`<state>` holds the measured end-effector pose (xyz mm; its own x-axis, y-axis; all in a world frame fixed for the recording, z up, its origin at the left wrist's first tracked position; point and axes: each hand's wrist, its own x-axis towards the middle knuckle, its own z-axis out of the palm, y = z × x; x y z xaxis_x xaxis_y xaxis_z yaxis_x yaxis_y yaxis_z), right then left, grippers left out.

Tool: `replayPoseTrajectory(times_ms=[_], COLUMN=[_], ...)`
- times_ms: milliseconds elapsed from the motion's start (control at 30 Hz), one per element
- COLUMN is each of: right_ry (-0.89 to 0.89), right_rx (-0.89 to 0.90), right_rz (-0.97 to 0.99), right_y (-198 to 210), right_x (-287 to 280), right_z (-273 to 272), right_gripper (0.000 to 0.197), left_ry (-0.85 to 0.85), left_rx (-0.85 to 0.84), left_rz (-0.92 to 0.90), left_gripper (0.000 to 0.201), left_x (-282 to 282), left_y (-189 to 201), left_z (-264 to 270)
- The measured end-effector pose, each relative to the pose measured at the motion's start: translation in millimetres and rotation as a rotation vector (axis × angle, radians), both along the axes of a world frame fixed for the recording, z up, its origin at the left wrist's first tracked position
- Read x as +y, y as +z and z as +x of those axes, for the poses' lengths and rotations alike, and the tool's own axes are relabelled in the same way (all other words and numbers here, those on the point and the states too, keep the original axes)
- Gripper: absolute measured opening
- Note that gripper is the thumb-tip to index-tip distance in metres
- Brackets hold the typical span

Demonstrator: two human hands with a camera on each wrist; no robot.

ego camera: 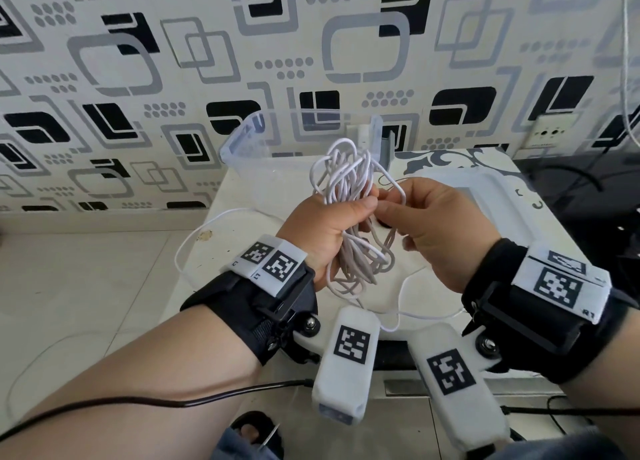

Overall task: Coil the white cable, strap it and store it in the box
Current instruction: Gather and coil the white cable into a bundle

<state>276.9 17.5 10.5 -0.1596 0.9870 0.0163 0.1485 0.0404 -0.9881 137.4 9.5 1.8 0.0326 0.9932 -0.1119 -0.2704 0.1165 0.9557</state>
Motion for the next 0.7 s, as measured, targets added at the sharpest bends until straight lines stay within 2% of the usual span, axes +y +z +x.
replayPoseTrajectory(times_ms=[133, 233, 433, 700], right_ry=[-0.051, -0.09, -0.167, -0.262], right_rx=[-0.034, -0.094, -0.128, -0.144], right_rz=[0.03, 0.048, 0.028, 0.053], right_y=[0.8, -1.8, -2.0, -1.2], right_x=[5.1, 6.7, 10.5, 18.5], right_z=[3.0, 4.8, 8.9, 17.4], right_gripper=[0.033, 0.031, 0.034, 0.04], left_ry=[0.022, -0.034, -0.017, -0.054], left_rx=[0.025, 0.08, 0.04, 0.001], left_rz=[-0.008, -0.021, 0.002, 0.011], left_gripper=[0.014, 0.027, 0.045, 0.039], left_x=[3.0, 0.6, -1.5, -4.9], left_y=[-0.2, 4.4, 13.0, 18.5], left_z=[-2.4, -6.2, -5.4, -4.7])
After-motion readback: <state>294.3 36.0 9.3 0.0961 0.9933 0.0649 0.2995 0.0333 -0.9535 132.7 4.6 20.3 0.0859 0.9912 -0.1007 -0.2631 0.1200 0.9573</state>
